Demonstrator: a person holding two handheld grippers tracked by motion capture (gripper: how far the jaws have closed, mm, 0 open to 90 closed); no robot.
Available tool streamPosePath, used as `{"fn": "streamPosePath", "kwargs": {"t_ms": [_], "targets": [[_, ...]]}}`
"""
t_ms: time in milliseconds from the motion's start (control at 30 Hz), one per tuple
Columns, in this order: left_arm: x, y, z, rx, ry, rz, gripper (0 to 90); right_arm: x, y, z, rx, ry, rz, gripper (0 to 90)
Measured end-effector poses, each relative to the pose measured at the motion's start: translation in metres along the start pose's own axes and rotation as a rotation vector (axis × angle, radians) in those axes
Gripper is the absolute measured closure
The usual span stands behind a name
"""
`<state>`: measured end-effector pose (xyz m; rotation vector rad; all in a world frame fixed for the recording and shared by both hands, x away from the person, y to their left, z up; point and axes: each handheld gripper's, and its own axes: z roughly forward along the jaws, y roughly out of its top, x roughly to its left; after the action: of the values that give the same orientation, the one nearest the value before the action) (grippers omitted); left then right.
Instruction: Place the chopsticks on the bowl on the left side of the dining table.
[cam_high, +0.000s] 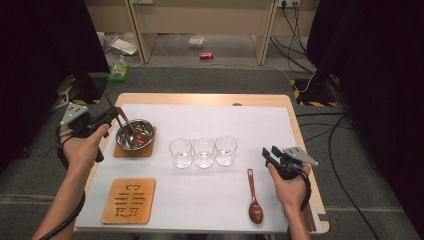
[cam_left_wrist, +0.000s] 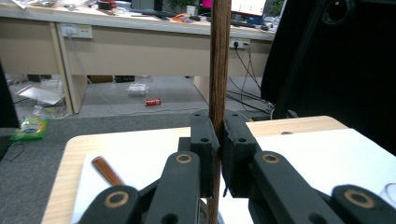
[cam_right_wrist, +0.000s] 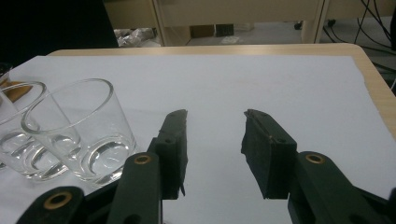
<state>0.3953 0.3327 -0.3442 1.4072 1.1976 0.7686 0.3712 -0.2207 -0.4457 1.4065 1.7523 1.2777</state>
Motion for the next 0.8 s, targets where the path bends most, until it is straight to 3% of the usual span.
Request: {"fn": "streamPosePath", "kwargs": {"t_ms": [500,800], "targets": [[0.036,-0.012,-0.016,0.042,0.069,-0.016,83.8,0.001,0.001,-0.001,-0.007,0.002,0.003,59.6],[0.047,-0.022,-0.009,0.103,0.078,-0.044,83.8,0.003,0.0,-0.001,-0.004,0.01,0.006,59.6]]}}
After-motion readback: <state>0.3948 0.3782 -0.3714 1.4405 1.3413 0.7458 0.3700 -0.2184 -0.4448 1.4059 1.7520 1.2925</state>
